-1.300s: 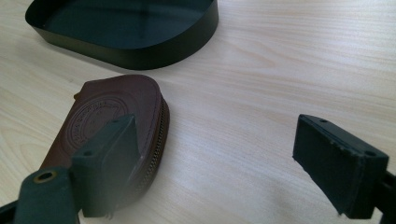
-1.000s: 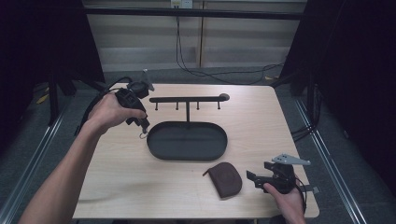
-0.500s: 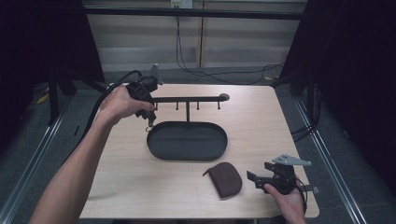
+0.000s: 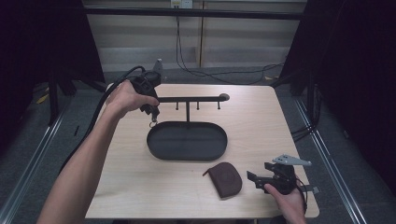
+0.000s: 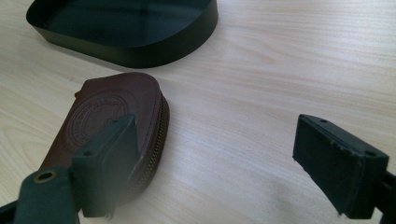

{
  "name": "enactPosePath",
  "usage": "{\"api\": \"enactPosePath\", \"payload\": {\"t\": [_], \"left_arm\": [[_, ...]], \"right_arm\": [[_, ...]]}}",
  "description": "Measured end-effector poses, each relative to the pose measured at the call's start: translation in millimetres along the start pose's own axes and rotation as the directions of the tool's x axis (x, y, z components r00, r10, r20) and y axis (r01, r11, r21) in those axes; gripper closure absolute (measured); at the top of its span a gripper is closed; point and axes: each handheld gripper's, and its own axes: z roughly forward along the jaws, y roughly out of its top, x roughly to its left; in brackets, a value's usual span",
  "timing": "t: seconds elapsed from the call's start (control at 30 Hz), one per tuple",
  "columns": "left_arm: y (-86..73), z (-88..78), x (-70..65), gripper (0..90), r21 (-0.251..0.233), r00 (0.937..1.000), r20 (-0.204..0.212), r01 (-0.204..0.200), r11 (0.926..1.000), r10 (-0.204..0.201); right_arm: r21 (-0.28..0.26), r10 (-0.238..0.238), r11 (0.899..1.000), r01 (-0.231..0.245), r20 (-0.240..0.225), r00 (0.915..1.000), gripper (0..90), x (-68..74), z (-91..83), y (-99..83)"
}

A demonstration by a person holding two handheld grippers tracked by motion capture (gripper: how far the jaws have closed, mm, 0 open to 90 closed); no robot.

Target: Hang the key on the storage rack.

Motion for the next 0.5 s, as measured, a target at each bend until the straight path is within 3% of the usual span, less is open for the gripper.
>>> {"api": "enactPosePath", "payload": {"t": [0.2,0.43,0.47,0.5], "left_arm": [[3.8,3.7,3.1,68.2,0.007,0.9997,-0.017,0.019,0.9998,-0.019],[5.2,2.8,7.4,68.1,-0.005,0.9994,0.007,0.035,0.9994,-0.035],[5.3,2.7,6.9,68.1,-0.009,0.9986,0.01,0.052,0.9986,-0.052],[5.6,1.8,8.0,68.1,-0.008,0.9993,-0.001,0.038,0.9993,-0.038]], "right_arm": [[0.003,0.001,1.0,-0.001,-0.005,1.0,13.8,0.0,0.1,0.0],[0.004,0.0,1.0,0.0,-0.006,1.0,13.8,0.1,0.5,0.1],[0.005,-0.002,1.0,0.002,-0.005,1.0,13.8,0.1,0.6,0.0],[0.004,-0.002,1.0,0.002,-0.005,1.0,13.8,0.3,0.5,0.0]]}}
